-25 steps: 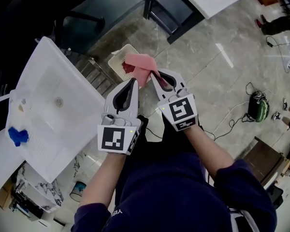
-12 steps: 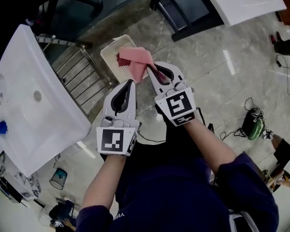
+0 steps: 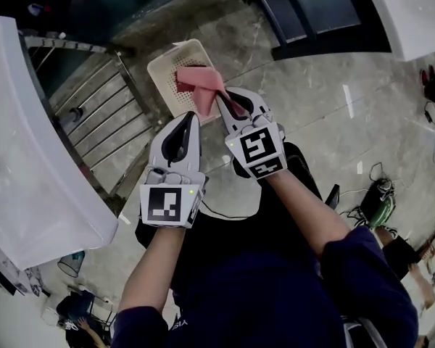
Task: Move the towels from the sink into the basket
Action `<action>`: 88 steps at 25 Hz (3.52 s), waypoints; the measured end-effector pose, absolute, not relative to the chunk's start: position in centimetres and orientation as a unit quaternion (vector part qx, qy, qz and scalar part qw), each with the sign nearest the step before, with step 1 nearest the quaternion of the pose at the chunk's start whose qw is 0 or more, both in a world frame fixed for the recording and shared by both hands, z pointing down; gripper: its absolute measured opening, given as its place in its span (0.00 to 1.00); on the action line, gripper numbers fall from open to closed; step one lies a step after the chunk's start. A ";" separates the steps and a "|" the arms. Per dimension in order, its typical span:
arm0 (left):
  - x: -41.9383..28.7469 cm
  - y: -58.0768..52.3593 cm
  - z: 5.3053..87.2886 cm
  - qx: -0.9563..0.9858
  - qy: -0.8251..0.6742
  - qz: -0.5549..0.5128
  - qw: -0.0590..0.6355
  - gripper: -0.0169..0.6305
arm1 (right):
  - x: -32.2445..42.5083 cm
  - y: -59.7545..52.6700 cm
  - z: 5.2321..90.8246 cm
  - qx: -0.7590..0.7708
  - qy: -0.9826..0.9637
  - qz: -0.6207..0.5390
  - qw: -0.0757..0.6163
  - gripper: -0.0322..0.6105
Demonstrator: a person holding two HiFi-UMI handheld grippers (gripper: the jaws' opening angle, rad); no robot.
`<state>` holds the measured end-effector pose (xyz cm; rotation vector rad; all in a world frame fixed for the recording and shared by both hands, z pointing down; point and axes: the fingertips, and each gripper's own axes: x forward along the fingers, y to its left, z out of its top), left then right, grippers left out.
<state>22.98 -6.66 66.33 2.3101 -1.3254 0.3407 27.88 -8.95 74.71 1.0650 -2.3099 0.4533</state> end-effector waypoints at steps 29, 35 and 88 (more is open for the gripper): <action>18.8 -9.3 79.1 0.821 -0.497 0.140 0.243 0.03 | 22.4 -10.6 90.6 0.344 -0.853 0.213 0.331 0.14; 18.6 -8.8 77.7 0.820 -0.495 0.142 0.251 0.03 | 22.8 -10.4 88.9 0.350 -0.850 0.212 0.332 0.29; 6.7 3.8 30.1 0.786 -0.609 0.053 0.090 0.03 | 16.8 -1.4 32.3 0.326 -0.932 0.051 0.148 0.07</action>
